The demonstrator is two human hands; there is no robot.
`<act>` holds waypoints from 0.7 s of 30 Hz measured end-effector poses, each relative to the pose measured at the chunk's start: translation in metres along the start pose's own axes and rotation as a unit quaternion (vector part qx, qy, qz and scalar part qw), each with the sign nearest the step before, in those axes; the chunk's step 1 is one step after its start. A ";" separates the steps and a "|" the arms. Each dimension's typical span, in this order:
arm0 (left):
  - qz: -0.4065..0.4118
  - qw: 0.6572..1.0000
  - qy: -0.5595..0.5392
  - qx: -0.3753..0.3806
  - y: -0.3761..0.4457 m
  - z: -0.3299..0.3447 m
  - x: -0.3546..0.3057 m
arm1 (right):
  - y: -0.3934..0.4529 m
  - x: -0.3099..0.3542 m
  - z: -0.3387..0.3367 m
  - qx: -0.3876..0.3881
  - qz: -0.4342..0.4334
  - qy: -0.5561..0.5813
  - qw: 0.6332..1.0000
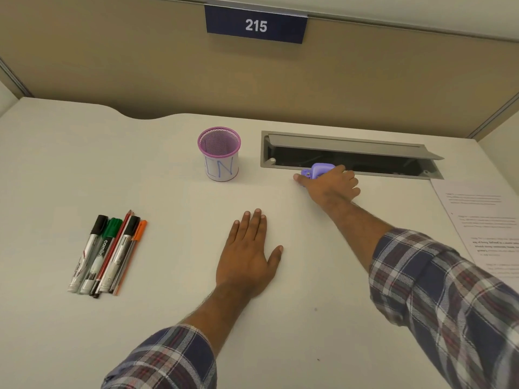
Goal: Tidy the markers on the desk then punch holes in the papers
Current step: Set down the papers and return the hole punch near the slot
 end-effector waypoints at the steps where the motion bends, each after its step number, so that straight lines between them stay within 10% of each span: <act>1: 0.000 1.000 0.001 0.000 0.000 0.000 0.000 | -0.003 -0.003 0.000 -0.002 0.001 0.008 1.000; 10: 0.000 1.000 0.011 0.001 0.000 0.002 0.001 | -0.077 -0.042 -0.023 -0.106 -0.083 0.066 0.989; 21: -0.003 1.000 0.015 0.004 0.000 0.004 0.001 | -0.192 -0.088 -0.018 0.095 -0.302 0.124 0.940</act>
Point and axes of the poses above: each hand's wrist, its own y-axis towards the middle knuckle, its own z-axis out of the palm, x = y × z, the point moved 10 cm from there along y, towards the middle knuckle, and after that the axes turned 2 degrees about z, right-handed, at the moved point
